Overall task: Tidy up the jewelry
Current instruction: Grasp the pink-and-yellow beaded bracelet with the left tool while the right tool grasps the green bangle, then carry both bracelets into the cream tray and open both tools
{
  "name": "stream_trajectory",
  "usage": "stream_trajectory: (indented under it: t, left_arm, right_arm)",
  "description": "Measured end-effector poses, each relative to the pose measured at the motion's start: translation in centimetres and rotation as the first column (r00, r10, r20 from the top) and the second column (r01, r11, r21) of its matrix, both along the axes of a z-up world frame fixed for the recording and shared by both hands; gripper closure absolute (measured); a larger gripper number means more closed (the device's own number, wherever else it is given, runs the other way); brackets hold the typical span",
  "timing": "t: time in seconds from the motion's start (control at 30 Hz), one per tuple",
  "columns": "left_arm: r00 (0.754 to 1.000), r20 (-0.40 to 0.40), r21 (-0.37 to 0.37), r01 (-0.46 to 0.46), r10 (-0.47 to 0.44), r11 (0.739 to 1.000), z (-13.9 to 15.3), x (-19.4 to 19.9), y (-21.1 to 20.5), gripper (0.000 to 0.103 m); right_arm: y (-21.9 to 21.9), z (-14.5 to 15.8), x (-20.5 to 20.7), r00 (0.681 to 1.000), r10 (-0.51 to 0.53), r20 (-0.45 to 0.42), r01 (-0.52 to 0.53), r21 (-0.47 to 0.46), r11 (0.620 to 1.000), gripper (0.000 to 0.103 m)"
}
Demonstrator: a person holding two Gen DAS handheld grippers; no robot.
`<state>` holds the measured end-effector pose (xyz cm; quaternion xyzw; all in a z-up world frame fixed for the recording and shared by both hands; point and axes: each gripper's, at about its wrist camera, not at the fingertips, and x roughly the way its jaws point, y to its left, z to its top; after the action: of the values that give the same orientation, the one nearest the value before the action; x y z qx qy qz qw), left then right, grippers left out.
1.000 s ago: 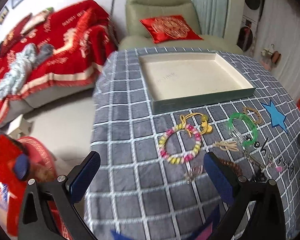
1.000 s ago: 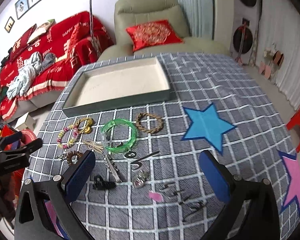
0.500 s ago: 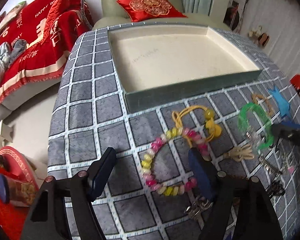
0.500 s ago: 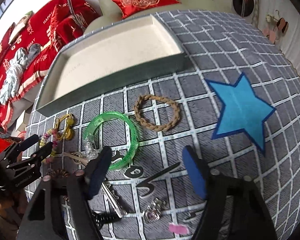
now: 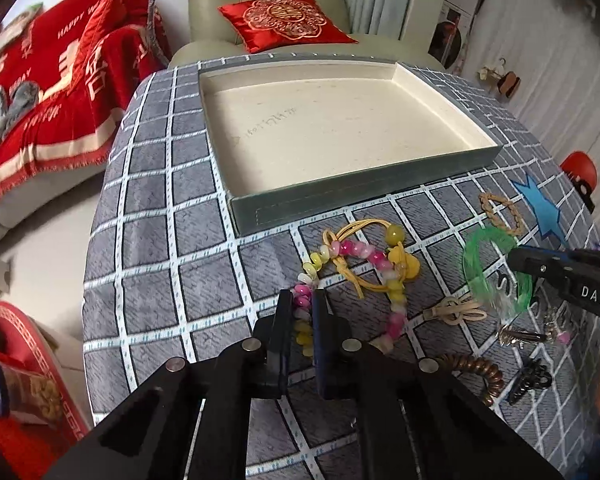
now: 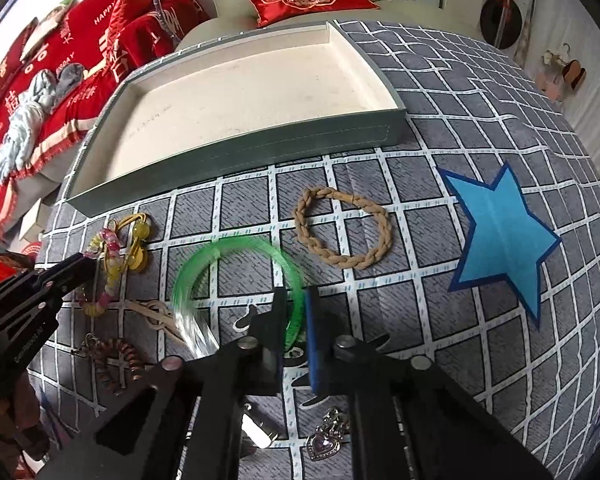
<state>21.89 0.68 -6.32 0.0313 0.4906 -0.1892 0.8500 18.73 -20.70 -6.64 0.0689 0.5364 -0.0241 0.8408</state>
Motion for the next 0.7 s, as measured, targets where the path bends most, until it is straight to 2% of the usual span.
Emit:
stream_trajectory:
  t: [0.17, 0.4, 0.53, 0.7]
  left_arm:
    - [1.000, 0.011, -0.048, -0.009, 0.009, 0.999, 1.3, -0.6, 0.7, 0.078]
    - [0.998, 0.058, -0.112, 0.004, 0.002, 0.994, 4.9, -0.6, 0.5, 0.078]
    - [0.996, 0.092, -0.143, -0.006, 0.019, 0.990, 7.8, 0.7, -0.1, 0.078]
    - [0.987, 0.140, -0.157, -0.056, 0.078, 0.986, 11.0, 4.1, -1.0, 0.078]
  right_arm:
    - [0.0, 1.4, -1.0, 0.999, 0.020, 0.045, -0.021, 0.030, 0.999, 0.095]
    - [-0.9, 5.0, -1.1, 0.992, 0.037, 0.120, -0.046, 0.069, 0.997, 0.095]
    - [-1.0, 7.4, 0.0, 0.987, 0.052, 0.152, -0.063, 0.066, 0.996, 0.095]
    - [-1.3, 10.2, 4.0, 0.979, 0.078, 0.187, -0.084, 0.021, 0.996, 0.095]
